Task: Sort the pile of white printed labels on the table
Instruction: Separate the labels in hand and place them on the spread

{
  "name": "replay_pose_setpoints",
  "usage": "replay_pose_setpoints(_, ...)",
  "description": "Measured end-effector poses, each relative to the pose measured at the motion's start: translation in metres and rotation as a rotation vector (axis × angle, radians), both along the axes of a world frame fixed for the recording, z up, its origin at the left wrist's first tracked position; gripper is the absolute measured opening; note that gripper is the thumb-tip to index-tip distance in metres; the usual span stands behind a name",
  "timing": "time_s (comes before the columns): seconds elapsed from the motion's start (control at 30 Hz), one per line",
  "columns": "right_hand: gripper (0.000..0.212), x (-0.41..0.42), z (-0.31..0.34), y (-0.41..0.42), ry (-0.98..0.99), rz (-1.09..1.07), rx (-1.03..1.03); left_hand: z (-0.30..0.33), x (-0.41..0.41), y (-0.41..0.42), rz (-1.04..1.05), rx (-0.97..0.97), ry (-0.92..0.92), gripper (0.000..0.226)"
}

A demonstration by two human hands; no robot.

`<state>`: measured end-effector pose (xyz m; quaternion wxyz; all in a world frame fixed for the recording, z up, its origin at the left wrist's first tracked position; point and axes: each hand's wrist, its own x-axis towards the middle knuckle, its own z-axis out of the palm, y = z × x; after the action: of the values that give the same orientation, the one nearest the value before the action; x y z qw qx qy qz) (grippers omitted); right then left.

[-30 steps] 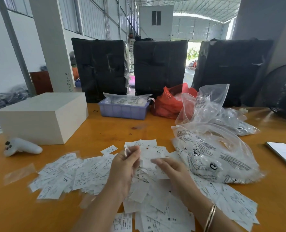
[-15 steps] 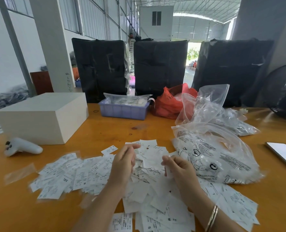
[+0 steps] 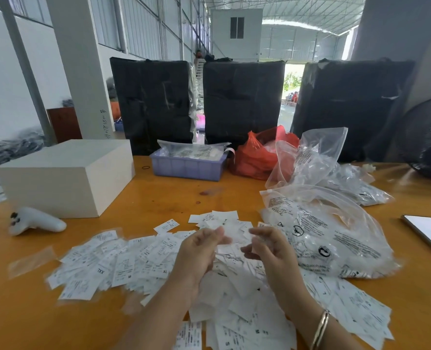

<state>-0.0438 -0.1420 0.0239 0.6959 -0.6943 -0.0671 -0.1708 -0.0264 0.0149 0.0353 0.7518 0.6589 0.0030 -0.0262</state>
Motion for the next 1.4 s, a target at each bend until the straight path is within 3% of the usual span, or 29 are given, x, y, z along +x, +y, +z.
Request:
replay_pose_setpoints(0.17,0.048,0.002,0.000,-0.003,0.060,0.007,0.151,0.004,0.001,0.002,0.074,-0.076,-0.033,0.033)
replay_pose_setpoints(0.2,0.048,0.002,-0.001,-0.003,0.068,0.014,0.194,0.004,0.001,0.001,0.090,-0.065,-0.035,0.030)
replay_pose_setpoints(0.33,0.012,-0.002,0.003,-0.002,0.092,0.024,0.303,0.002,0.002,0.000,0.149,0.078,-0.088,0.026)
replay_pose_setpoints(0.5,0.023,-0.003,0.004,-0.002,0.136,0.021,0.340,0.001,0.001,-0.003,0.190,0.199,-0.178,0.020)
replay_pose_setpoints(0.87,0.026,-0.002,0.002,-0.001,0.239,0.066,0.098,-0.001,-0.001,-0.001,0.160,0.310,-0.314,0.011)
replay_pose_setpoints(0.97,0.027,-0.003,0.004,0.000,0.239,0.070,0.064,0.000,0.000,-0.001,0.089,0.292,-0.265,0.014)
replay_pose_setpoints(1.07,0.029,-0.003,0.003,0.001,0.214,0.016,-0.123,0.000,0.000,-0.003,0.009,0.284,-0.202,0.015)
replay_pose_setpoints(1.17,0.007,-0.005,0.004,0.005,0.164,-0.039,-0.187,-0.001,-0.001,-0.006,0.044,0.246,-0.167,0.015)
replay_pose_setpoints(1.27,0.027,-0.004,0.002,0.008,0.138,-0.061,-0.131,0.000,-0.002,-0.008,0.120,0.124,-0.119,0.016)
replay_pose_setpoints(1.4,0.043,-0.010,-0.002,0.018,0.086,0.049,-0.322,-0.002,-0.003,-0.010,0.117,0.090,-0.081,0.016)
